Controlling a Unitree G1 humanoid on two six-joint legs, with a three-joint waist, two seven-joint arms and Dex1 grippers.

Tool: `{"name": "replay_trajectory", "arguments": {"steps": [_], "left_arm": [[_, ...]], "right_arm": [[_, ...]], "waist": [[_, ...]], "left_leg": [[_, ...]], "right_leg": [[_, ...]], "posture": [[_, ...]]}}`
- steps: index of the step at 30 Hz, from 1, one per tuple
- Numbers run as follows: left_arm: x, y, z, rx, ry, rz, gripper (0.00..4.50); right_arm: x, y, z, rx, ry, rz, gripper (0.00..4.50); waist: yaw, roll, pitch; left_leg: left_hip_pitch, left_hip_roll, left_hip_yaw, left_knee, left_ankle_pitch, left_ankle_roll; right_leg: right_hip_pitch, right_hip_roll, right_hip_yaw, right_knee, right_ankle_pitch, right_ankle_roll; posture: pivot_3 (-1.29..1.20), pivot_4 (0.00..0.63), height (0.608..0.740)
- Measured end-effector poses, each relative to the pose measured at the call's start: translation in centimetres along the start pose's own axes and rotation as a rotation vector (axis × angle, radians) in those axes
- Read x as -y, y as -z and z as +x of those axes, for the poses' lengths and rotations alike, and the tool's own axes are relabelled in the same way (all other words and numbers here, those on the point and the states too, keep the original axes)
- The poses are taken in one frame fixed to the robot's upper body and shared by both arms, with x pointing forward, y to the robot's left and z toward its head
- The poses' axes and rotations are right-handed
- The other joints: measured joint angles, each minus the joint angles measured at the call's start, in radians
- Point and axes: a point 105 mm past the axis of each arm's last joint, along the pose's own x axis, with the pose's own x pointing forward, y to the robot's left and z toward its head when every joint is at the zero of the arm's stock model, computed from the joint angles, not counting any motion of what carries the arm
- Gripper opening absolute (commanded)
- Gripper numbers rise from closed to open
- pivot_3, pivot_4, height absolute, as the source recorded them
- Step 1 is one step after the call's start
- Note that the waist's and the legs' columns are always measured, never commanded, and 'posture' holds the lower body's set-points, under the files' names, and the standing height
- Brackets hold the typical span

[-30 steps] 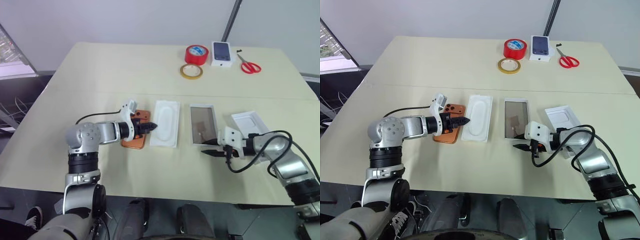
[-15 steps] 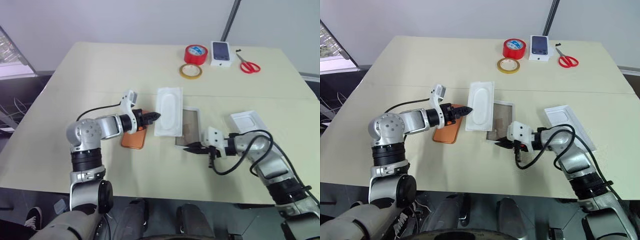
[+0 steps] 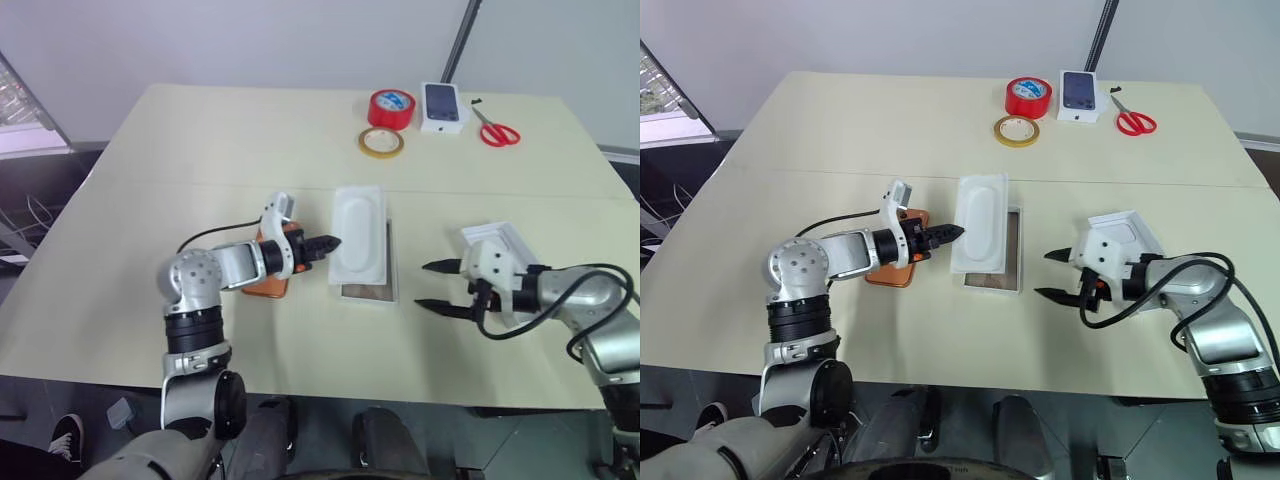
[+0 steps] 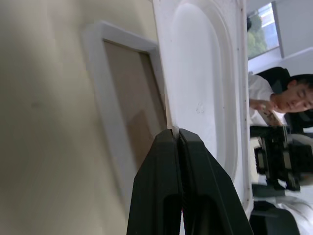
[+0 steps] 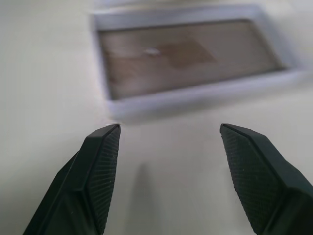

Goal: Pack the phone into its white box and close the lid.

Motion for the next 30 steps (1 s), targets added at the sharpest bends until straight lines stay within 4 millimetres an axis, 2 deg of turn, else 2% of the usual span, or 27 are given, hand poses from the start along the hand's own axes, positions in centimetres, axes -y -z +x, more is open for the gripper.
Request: {"name": "replay_trajectory", "arguments": {"steps": [4, 5, 8, 13, 15, 18, 21, 23, 26, 30], "left_arm": [[-0.3, 0.5, 0.3, -0.014, -0.024, 0.000, 0.00], [-0.4, 0.7, 0.3, -0.016, -0.024, -0.005, 0.30], [-0.6, 1.0, 0.4, -0.024, -0.029, -0.010, 1.40], [-0.5, 1.1, 0.7, -0.035, -0.038, 0.009, 3.95], [-0.5, 1.1, 0.6, -0.032, -0.037, 0.010, 3.95], [-0.5, 0.5, 0.3, -0.010, -0.039, 0.060, 3.98], [-0.5, -1.4, -0.9, 0.067, -0.074, 0.253, 3.98], [-0.4, -2.1, -1.5, 0.108, -0.071, 0.337, 3.98], [-1.2, -2.4, -2.8, 0.126, -0.096, 0.459, 3.98], [-2.9, -2.4, -5.4, 0.136, -0.136, 0.651, 3.98]], "right_arm": [[0.6, 0.5, -0.2, -0.012, 0.043, -0.035, 3.38], [0.7, 0.5, -0.2, -0.015, 0.046, -0.040, 3.42], [0.8, 0.3, 0.0, -0.002, 0.055, -0.052, 3.44], [1.6, -0.9, 0.2, 0.038, 0.084, -0.058, 3.44], [1.9, -1.8, 0.6, 0.090, 0.096, -0.027, 3.44], [1.8, -3.5, 1.6, 0.185, 0.085, 0.049, 2.57], [1.6, -6.3, 3.4, 0.292, 0.077, 0.056, 0.95], [1.7, -6.8, 4.3, 0.299, 0.095, 0.048, 0.03], [1.1, -6.7, 6.6, 0.280, 0.105, 0.013, 0.03], [0.8, -5.5, 9.2, 0.196, 0.116, -0.030, 0.03]], "waist": [[0.000, 0.000, 0.000], [0.001, 0.000, 0.000], [0.001, 0.000, 0.000], [0.001, 0.000, 0.000], [0.001, 0.000, 0.000], [-0.003, 0.000, 0.000], [-0.008, 0.001, 0.000], [-0.003, 0.001, 0.000], [0.000, 0.001, 0.001], [-0.004, 0.001, 0.001]], "left_leg": [[0.000, 0.000, 0.000, 0.000, 0.000, 0.000], [0.000, 0.000, 0.000, 0.000, 0.000, 0.000], [0.000, 0.000, 0.000, 0.001, 0.000, 0.000], [0.000, 0.000, 0.000, 0.001, 0.000, 0.000], [0.000, 0.000, 0.000, 0.000, 0.001, -0.002], [0.000, 0.000, 0.000, 0.000, 0.003, -0.006], [0.000, 0.000, 0.000, -0.001, 0.004, -0.007], [0.000, 0.000, 0.000, -0.002, 0.004, -0.007], [0.000, 0.000, 0.000, -0.002, 0.004, -0.007], [-0.001, 0.000, 0.001, -0.004, 0.004, -0.007]], "right_leg": [[0.000, 0.000, 0.000, 0.000, 0.000, 0.000], [0.000, 0.000, 0.000, 0.000, 0.000, 0.000], [0.000, 0.000, 0.000, 0.000, 0.000, 0.000], [0.000, 0.000, 0.000, 0.000, 0.000, 0.000], [0.000, 0.000, 0.000, 0.000, 0.000, 0.000], [0.000, 0.001, 0.000, 0.000, 0.000, 0.000], [-0.001, 0.001, 0.000, 0.000, 0.000, 0.000], [-0.001, 0.000, 0.000, 0.000, 0.000, 0.000], [-0.001, 0.000, 0.000, -0.001, 0.000, 0.000], [-0.004, -0.001, 0.001, -0.001, 0.000, -0.001]], "posture": [[0.00, 0.150, 0.740], [0.00, 0.150, 0.740], [0.00, 0.150, 0.740], [0.00, 0.150, 0.740], [0.00, 0.150, 0.740], [0.00, 0.150, 0.740], [0.00, 0.150, 0.740], [0.00, 0.150, 0.740], [0.00, 0.150, 0.740], [0.00, 0.150, 0.740]]}}
